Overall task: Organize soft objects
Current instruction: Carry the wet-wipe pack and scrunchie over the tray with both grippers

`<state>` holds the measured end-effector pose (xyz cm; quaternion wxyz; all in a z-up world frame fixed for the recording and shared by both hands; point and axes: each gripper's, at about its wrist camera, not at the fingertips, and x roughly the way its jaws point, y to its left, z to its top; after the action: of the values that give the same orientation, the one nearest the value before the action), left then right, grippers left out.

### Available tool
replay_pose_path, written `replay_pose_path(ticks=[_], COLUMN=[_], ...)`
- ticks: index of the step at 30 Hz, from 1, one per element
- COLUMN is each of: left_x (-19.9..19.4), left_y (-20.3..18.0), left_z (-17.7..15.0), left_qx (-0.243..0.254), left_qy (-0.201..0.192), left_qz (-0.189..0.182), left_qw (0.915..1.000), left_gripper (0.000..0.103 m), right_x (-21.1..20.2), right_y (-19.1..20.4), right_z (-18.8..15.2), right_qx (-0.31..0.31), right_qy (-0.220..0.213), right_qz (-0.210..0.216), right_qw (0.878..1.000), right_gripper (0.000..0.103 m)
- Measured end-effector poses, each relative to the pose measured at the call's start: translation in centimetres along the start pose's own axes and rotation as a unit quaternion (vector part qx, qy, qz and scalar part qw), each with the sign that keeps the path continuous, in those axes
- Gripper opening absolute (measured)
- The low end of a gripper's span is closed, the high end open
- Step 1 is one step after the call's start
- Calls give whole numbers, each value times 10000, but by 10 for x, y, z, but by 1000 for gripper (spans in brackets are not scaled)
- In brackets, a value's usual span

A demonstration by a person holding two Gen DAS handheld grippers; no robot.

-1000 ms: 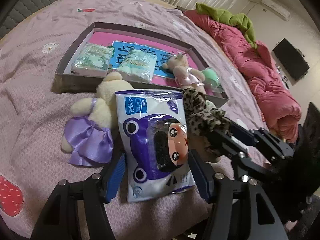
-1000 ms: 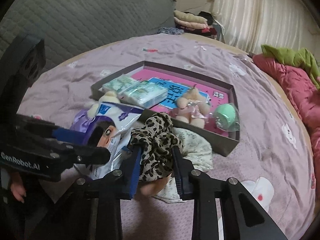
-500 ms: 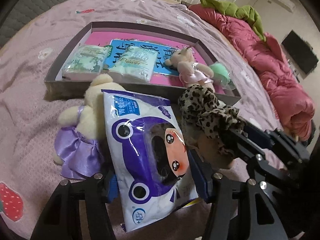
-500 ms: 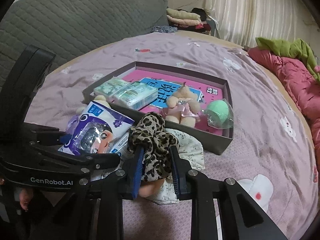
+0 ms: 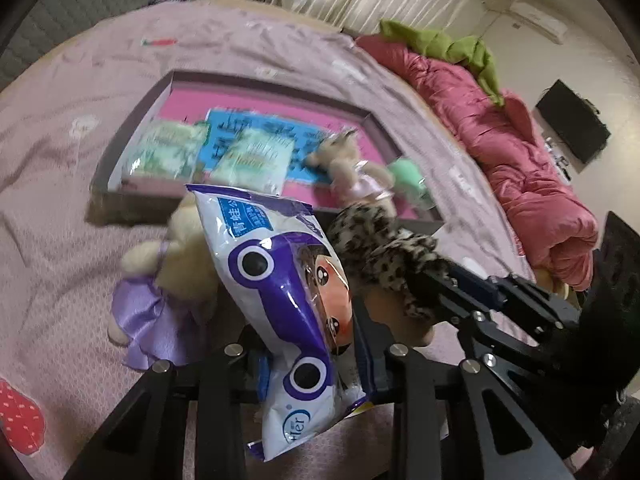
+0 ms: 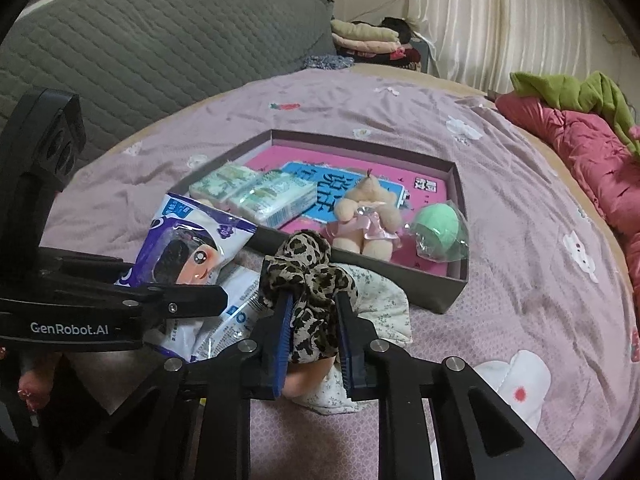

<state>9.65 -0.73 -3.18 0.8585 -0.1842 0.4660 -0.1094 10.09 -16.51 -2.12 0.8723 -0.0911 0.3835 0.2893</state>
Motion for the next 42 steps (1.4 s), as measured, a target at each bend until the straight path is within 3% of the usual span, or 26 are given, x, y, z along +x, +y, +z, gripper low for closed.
replay_pose_path(ticks=[5,12,21,42], left_x=[-14,-29,-39,-19], left_y=[-5,-8,2,26], left_z=[3,8,21,60], left_qx=[144,369,466,484], left_qy=[-327,-714,-976,-1032], left_qz=[-74,236,375,528], left_qw=[9993,9965,9934,9921], left_gripper=[33,33,33,33], right_x=[-9,-24,-37,-28], right_y=[-2,-2,-9,-36], right_z=[4,12,25,48], right_qx=[93,117,249,472], right_qy=[-182,-538,-848,-1036], right_qz=[146,235,166,-37], right_qw=[9997,9982,9960,9935], right_gripper=[15,15,15,15])
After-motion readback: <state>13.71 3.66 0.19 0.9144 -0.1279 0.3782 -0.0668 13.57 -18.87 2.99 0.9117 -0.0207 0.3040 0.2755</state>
